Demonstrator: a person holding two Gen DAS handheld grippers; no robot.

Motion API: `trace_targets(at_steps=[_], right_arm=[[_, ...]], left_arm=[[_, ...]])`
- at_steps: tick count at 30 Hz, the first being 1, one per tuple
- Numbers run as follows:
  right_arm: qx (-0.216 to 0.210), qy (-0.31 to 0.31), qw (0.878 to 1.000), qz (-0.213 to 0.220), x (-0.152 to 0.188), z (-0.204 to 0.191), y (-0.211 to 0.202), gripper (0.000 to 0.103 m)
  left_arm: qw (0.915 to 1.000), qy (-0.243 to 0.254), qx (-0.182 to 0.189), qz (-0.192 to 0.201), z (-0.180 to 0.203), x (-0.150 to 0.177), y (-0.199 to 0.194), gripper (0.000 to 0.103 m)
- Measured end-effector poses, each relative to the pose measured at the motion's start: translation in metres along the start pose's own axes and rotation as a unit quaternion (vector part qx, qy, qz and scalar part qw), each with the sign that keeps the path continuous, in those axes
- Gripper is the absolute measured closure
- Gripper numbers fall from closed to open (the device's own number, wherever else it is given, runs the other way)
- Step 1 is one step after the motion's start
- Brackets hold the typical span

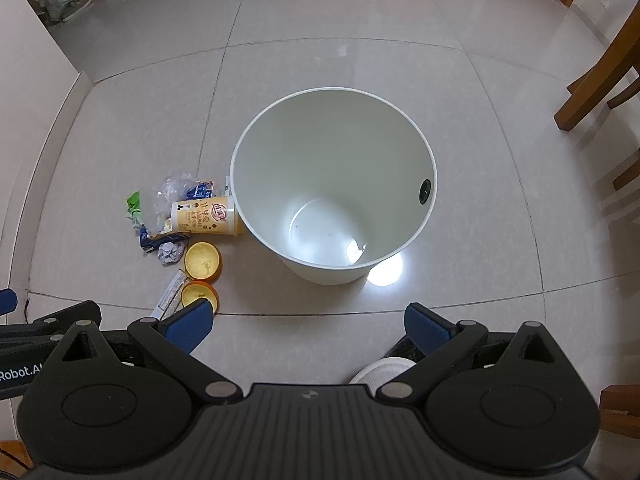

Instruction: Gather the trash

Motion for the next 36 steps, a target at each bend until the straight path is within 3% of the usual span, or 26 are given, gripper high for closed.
trace_targets(at_steps=[21,25,36], right_arm=[[0.004,0.003,1.0,0.005,0.0,-0.006,-0.002,0.0],[0.01,0.003,1.0,0.006,0.002,-0.01,-0.003,0.0],[0.023,-0.003,0.999,0.022,0.003,-0.021,-0.011,0.0]], left_arm=[[0.9995,0.025,0.013,0.016,-0.001,-0.001,0.0,0.001],[0.9975,0.063,0.027,0.018,0.0,-0.001,-0.001,0.001],[0.9947,0.081,0.054,0.033,-0.009,-0.006,-0.001,0.001]])
Point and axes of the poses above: each gripper's, at about its wrist camera, not at the fingertips, and y roughly the way its jaws point, z to its right, x to its underside, the point moved 8 cm from there along y, roughly the way its jaws point, and after that the axes turned 7 degrees about -y, right-handed, at the moved point
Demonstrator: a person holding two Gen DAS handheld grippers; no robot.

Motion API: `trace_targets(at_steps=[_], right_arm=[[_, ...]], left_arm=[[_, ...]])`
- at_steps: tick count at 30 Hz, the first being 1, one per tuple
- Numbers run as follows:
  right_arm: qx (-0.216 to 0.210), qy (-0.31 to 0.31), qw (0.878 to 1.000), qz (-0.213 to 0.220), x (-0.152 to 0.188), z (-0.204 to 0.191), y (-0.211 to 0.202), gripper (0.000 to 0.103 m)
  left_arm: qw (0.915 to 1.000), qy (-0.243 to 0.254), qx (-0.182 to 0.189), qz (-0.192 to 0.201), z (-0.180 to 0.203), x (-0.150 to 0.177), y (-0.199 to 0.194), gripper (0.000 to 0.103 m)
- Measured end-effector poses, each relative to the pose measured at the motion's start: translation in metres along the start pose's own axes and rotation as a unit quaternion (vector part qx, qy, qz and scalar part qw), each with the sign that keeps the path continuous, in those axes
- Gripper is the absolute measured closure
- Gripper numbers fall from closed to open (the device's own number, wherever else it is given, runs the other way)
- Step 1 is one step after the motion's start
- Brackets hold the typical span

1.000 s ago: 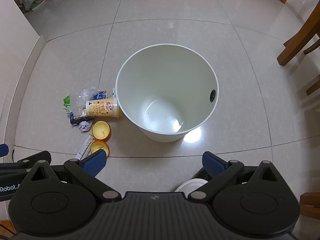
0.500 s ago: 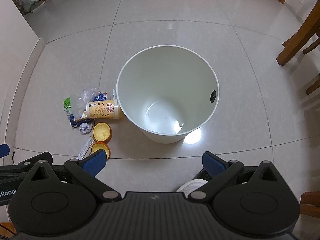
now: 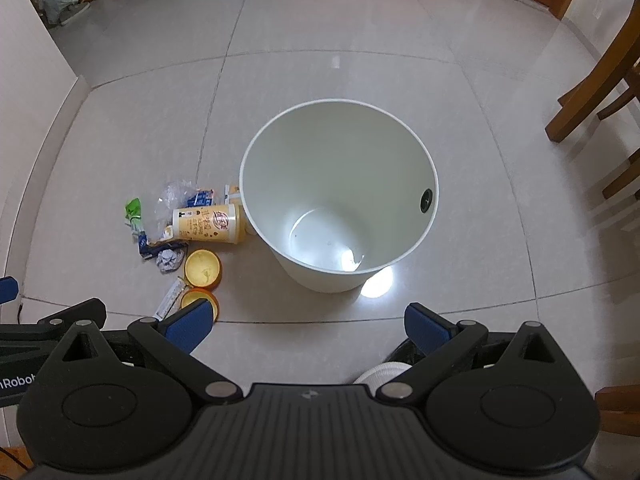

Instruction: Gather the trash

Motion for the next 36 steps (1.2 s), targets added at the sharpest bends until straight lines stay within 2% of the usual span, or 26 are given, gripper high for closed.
trace_targets(at_steps=[10,18,27,29,33,36], right_arm=[[-0.006,0.014,0.999,0.046,-0.009,-0.004,-0.012,0.0],[-0.003,0.021,0.997,0.07,-0.011,-0.012,-0.021,0.0],[0.017,0.007,0.994,0.107,-0.013,-0.021,-0.036,0.0],[0.011,-0.004,0.993,0.115,-0.019,-0.022,-0.043,0.0],[0.047,-0.022,0.983,0.177,-0.046,-0.011,-0.075,0.0],[0.052,-0.02,0.985,0.166,-0.063,0.003,-0.074,0.0]], left_arm=[[0.999,0.041,0.009,0.014,-0.003,-0.002,0.002,0.001],[0.9966,0.066,0.047,0.014,-0.004,-0.002,0.002,0.001],[0.9903,0.096,0.071,0.072,-0.015,-0.01,-0.005,0.001],[0.9871,0.11,0.078,0.086,-0.016,-0.014,-0.005,0.001],[0.9828,0.133,0.088,0.094,-0.014,-0.019,0.002,0.001],[0.9811,0.141,0.097,0.09,-0.011,-0.022,0.01,0.001]])
Point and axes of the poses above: each gripper's, at about its wrist camera, not at the fingertips, and y roughly the way its jaws point, z to its right, x to its underside, the point moved 8 cm from there along y, roughly the way its jaws point, and after that the axes turned 7 degrees about -y, right-handed, at the moved point
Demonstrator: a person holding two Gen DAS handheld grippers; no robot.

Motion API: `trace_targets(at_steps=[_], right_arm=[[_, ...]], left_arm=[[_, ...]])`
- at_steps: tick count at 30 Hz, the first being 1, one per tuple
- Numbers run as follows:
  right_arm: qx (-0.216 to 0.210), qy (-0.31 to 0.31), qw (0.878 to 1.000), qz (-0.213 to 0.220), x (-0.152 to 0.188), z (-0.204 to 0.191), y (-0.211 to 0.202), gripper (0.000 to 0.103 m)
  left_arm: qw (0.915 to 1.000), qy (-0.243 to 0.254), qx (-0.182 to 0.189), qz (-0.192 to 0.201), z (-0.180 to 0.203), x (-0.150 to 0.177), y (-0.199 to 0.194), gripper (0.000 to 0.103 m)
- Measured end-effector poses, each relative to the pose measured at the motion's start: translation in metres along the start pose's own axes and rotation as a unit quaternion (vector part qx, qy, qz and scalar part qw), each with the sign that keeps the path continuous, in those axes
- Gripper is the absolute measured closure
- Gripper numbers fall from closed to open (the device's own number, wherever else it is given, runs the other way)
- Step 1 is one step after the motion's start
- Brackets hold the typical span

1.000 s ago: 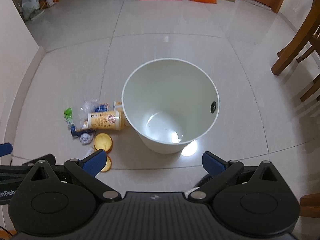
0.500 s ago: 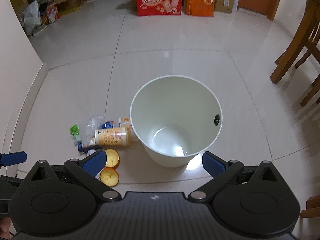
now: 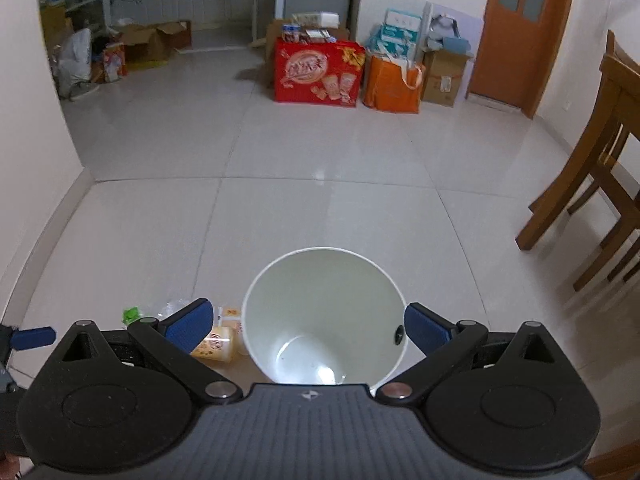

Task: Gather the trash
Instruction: 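Move the right tool to the white bin and clamp its rim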

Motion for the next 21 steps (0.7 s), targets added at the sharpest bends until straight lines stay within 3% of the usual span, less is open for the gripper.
trace_targets(at_steps=[5,7,11,13,21], right_arm=[[0.02,0.011,0.999,-0.04,-0.003,0.026,0.043,0.0],[0.024,0.017,0.999,-0.037,-0.001,0.036,0.058,0.0],[-0.039,0.041,0.997,-0.056,0.014,0.048,0.1,0.0],[-0.049,0.055,0.995,-0.073,0.024,0.057,0.12,0.0],[0.015,0.148,0.979,-0.136,0.059,0.115,0.195,0.0]], left_arm=[[0.9999,-0.005,0.014,0.002,0.0,-0.004,0.019,0.001],[0.9998,-0.002,0.017,0.006,-0.001,-0.004,0.026,0.001],[0.9988,0.007,0.031,0.037,-0.001,-0.006,0.042,0.001],[0.9983,0.008,0.034,0.046,-0.001,-0.005,0.049,0.001],[0.9998,0.017,0.004,0.005,-0.006,0.014,0.092,0.001]])
Point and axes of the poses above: each gripper's, at about its wrist camera, not at the fingertips, and y roughly the way its jaws point, z to its right, x to its underside, the point moved 8 cm from there along y, roughly the way its jaws point, and after that the axes turned 7 degrees about -y, right-handed, at the moved point
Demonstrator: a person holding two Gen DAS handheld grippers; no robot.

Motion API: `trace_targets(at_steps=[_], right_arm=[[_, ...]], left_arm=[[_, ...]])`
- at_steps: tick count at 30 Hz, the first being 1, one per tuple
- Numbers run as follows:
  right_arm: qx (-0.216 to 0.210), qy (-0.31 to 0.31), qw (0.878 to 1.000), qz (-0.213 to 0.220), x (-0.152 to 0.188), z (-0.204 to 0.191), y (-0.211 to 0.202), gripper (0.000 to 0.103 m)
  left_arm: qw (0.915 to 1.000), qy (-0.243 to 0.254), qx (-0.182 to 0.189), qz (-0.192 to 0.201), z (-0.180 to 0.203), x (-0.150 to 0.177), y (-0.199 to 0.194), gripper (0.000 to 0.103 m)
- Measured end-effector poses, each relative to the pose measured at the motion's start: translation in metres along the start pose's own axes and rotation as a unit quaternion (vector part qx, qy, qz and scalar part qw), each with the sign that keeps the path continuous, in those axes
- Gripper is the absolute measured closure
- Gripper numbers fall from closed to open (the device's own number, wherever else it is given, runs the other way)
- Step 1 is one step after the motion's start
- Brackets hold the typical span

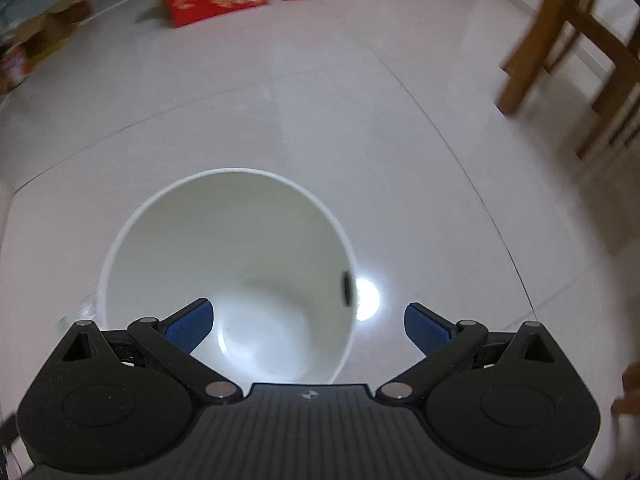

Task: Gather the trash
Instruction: 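Move the right tool to the white bin and clamp its rim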

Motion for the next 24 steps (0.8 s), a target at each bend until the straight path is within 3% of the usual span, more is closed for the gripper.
trace_targets(at_steps=[4,7,15,17,21,24], right_arm=[[0.011,0.024,1.0,-0.004,-0.003,0.016,0.021,0.002],[0.021,0.033,0.999,-0.003,0.001,0.018,0.03,0.007],[0.035,0.021,0.999,-0.032,0.01,0.01,0.06,0.034],[0.035,0.025,0.998,-0.035,0.01,0.013,0.065,0.045],[0.041,0.022,0.997,-0.054,0.012,0.019,0.075,0.053],[0.049,0.015,0.997,-0.062,0.012,0.018,0.079,0.069]], left_arm=[[0.9999,0.007,0.006,-0.011,0.001,0.013,0.012,0.001],[0.9999,0.013,-0.009,-0.003,-0.003,0.021,0.014,0.001],[0.9996,0.011,-0.025,0.0,-0.01,0.032,0.026,0.001],[0.9996,0.009,-0.026,0.003,-0.01,0.034,0.028,0.001],[0.9997,0.007,-0.025,-0.001,-0.01,0.039,0.033,0.001],[0.9998,0.007,-0.017,-0.007,-0.008,0.043,0.038,0.001]])
Point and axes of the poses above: each gripper's, at about its wrist camera, not at the fingertips, and y roughly the way its jaws point, z to its right, x to its underside, the point moved 8 cm from there along y, roughly the way its jaws point, and after that the axes turned 7 degrees about -y, right-handed, at the moved point
